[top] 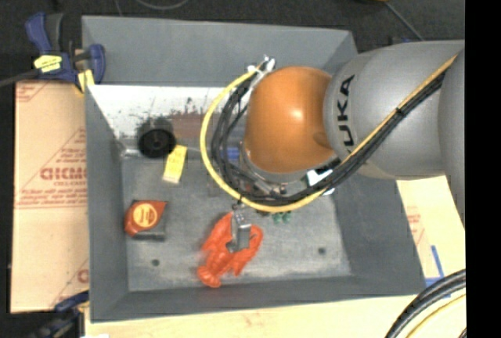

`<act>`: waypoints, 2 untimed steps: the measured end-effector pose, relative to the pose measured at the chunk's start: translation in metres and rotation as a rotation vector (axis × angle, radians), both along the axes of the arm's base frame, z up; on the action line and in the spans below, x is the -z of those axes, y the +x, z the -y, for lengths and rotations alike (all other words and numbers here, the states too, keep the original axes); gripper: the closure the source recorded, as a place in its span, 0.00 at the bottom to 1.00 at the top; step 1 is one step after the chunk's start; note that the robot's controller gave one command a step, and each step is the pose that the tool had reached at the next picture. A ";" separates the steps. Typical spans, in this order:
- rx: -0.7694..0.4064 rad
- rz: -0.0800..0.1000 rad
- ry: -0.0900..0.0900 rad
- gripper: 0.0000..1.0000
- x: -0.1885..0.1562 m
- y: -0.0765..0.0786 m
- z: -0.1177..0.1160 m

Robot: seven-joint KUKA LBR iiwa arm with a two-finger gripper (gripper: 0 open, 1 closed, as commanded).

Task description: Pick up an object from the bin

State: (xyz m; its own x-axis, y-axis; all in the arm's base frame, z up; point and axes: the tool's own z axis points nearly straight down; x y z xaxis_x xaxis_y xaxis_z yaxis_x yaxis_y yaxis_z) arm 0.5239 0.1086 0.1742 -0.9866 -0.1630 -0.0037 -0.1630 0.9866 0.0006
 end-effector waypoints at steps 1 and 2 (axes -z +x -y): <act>0.015 -0.006 0.000 0.00 0.014 -0.006 0.013; -0.103 -0.001 0.000 1.00 0.079 -0.001 0.011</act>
Offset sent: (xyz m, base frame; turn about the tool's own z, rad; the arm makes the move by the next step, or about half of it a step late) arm -0.0020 -0.0102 -0.0788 -0.1063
